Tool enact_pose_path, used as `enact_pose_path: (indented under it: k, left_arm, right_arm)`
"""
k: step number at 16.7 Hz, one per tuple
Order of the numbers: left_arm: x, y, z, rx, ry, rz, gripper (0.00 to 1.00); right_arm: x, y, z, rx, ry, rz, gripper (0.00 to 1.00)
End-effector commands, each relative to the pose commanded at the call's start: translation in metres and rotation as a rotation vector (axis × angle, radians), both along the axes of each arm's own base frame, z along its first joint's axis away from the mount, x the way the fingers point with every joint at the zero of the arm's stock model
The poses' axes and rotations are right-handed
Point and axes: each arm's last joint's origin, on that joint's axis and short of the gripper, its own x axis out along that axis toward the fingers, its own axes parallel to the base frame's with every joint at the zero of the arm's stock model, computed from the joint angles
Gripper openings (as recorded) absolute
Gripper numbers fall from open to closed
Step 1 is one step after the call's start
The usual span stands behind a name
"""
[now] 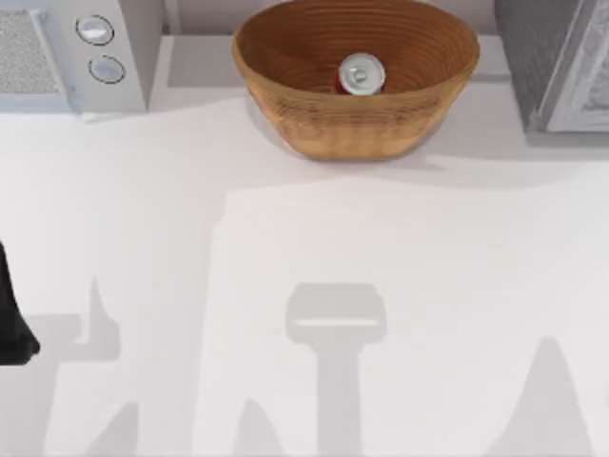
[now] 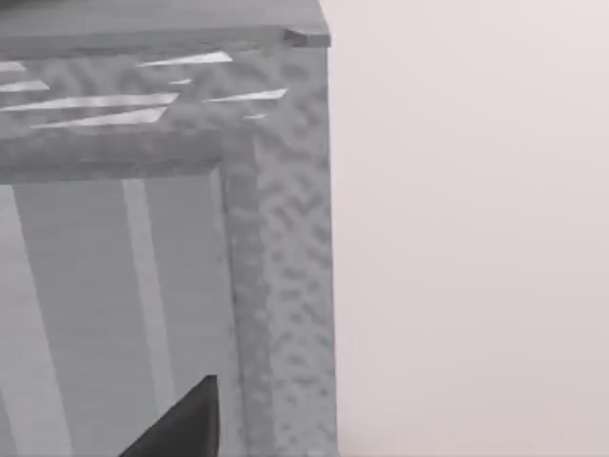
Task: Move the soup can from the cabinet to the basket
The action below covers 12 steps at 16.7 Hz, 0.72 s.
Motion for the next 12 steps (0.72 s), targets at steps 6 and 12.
enact_pose_path:
  k: [6, 12]
  left_arm:
    - [0.000, 0.000, 0.000, 0.000, 0.000, 0.000, 1.00]
    - [0.000, 0.000, 0.000, 0.000, 0.000, 0.000, 1.00]
  right_arm:
    - [-0.021, 0.052, 0.098, -0.020, -0.011, 0.026, 1.00]
    - [-0.027, 0.069, 0.117, -0.034, -0.019, 0.036, 1.00]
